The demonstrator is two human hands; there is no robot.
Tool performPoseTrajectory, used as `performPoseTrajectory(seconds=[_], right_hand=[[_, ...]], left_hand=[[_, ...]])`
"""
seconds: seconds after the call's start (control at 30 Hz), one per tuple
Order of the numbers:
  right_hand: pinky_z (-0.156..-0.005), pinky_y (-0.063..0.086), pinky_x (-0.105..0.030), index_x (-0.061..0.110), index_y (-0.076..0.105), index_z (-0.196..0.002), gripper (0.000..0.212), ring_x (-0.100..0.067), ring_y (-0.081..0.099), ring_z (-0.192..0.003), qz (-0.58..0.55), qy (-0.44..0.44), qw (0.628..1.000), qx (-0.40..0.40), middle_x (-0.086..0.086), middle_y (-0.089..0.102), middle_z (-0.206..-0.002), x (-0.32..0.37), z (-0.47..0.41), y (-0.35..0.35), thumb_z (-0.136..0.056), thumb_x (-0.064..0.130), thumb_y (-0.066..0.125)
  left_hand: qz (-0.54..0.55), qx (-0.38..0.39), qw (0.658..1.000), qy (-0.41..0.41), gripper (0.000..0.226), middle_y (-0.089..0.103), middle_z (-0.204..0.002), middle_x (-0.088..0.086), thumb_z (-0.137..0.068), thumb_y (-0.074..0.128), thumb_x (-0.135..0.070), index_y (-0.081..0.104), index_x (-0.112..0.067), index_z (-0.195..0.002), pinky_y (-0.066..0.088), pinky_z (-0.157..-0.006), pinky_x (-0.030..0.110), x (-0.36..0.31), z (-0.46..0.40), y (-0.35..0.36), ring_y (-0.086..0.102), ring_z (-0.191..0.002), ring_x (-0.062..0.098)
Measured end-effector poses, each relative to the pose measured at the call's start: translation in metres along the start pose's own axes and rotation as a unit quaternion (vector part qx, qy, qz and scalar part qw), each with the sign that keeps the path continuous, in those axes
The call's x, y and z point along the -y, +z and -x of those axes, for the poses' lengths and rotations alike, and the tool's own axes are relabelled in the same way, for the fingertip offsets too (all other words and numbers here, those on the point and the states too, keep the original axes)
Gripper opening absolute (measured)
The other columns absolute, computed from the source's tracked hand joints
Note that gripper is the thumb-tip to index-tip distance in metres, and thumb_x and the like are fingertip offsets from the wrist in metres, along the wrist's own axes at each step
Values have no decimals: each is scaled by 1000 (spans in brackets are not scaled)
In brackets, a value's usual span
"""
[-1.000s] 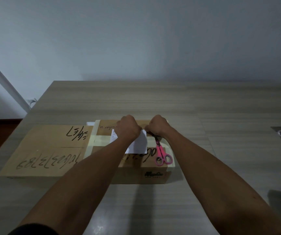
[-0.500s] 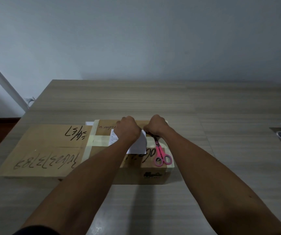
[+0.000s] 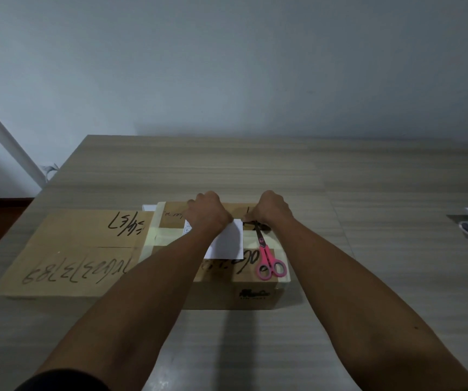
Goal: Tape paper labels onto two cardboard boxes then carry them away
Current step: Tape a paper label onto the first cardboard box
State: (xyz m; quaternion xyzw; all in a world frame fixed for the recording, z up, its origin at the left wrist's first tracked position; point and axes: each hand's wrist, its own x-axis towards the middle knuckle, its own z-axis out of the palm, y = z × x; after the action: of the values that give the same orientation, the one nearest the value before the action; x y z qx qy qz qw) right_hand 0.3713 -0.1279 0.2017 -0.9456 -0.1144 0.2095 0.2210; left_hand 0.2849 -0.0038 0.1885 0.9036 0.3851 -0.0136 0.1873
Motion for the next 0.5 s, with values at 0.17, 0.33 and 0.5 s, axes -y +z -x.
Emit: performPoseTrajectory(seconds=[0.17, 0.33, 0.5], right_hand=[[-69, 50, -34, 8, 54, -77, 47, -31, 68, -89, -4, 3, 1000, -2, -10, 63, -90, 2, 1, -2, -70, 30, 95], [-52, 41, -27, 11, 50, -63, 39, -20, 53, -55, -123, -23, 992, -27, -4, 54, -62, -8, -4, 5, -82, 27, 81], [-71, 50, -30, 8, 66, -88, 20, -18, 65, -83, -259, -102, 958, -68, -4, 69, -91, -22, 9, 4, -92, 27, 73]], left_hand=[[-17, 0, 1000, -5, 52, 57, -113, 11, -74, 86, -45, 62, -13, -106, 51, -95, 52, 6, 2, -8, 53, -116, 36], [141, -16, 988, 55, 23, 71, -86, 7, -82, 82, -29, 71, -9, -79, 59, -79, 39, 17, -2, -7, 68, -81, 22], [479, 76, 871, 81, 15, 64, -112, 2, -95, 69, -10, 67, -19, -107, 57, -78, 38, 23, 17, -16, 63, -99, 23]])
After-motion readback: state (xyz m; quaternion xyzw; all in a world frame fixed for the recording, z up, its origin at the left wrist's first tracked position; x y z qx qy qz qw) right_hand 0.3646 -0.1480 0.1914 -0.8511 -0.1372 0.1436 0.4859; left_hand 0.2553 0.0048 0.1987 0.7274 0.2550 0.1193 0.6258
